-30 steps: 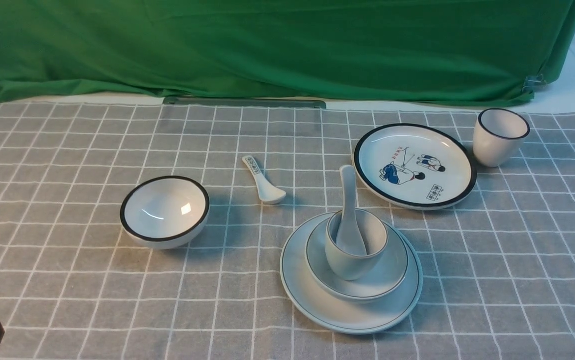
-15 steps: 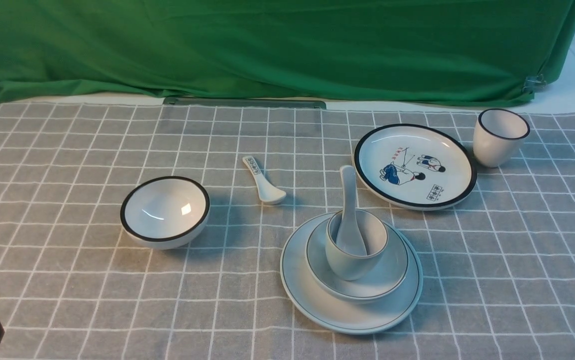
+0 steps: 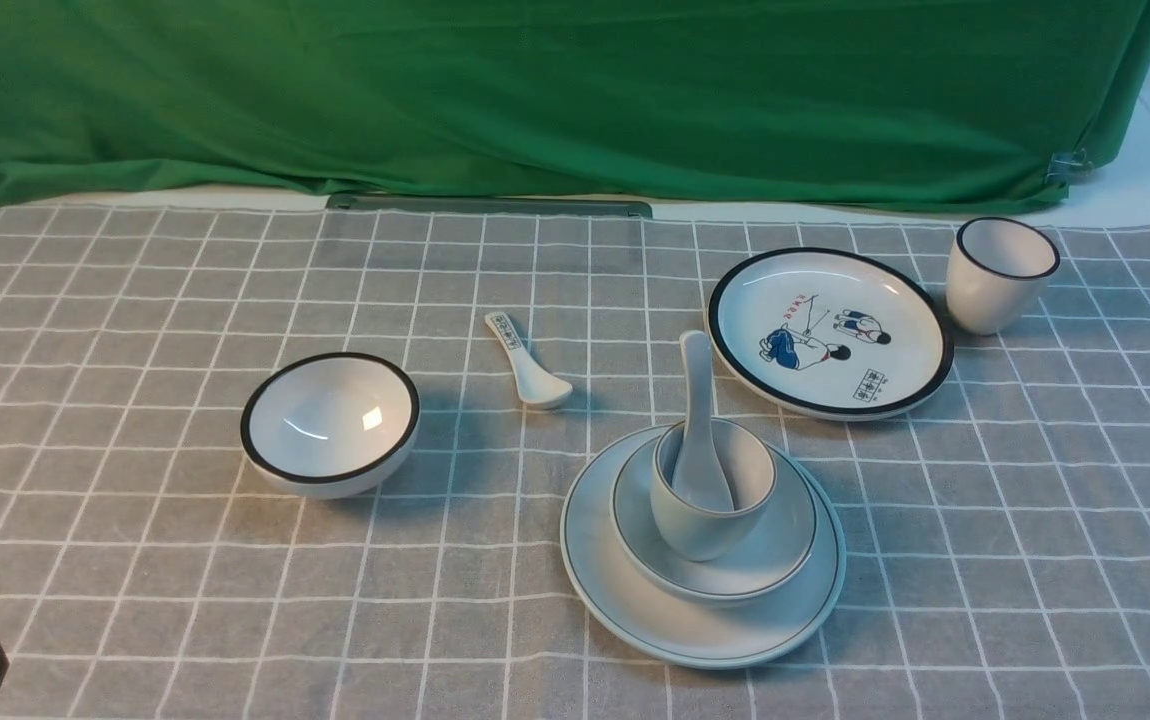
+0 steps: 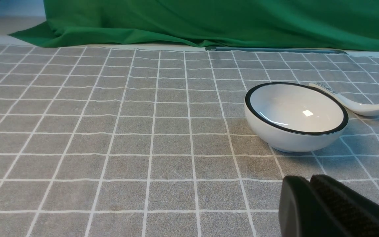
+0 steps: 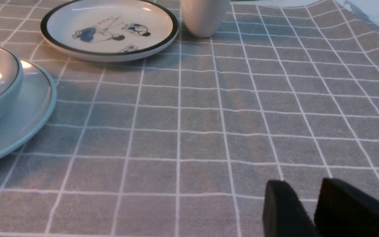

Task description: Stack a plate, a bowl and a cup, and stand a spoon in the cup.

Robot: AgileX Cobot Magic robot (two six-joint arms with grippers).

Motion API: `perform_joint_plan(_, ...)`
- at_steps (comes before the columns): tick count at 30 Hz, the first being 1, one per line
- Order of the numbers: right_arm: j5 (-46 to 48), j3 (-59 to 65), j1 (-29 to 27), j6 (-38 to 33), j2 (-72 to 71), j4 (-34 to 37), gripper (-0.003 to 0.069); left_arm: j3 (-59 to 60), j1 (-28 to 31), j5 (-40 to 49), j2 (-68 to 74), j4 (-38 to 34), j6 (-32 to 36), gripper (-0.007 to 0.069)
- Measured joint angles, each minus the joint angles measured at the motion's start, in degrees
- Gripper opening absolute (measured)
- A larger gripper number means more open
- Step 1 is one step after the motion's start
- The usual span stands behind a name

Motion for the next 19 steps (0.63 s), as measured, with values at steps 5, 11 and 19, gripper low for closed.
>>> perform_joint_plan(5,0.00,0.00,0.00,0.00,0.00,0.00,0.0215,0.00,0.00,0.00,0.00,0.00,0.00,0.0017)
perform_joint_plan(11,0.00,0.00,0.00,0.00,0.00,0.00,0.0231,0.00,0.00,0.00,0.00,0.00,0.00,0.0017)
perform_joint_plan(19,0.00,0.00,0.00,0.00,0.00,0.00,0.0238,0.00,0.00,-0.06,0.00,0.00,0.00,0.0017)
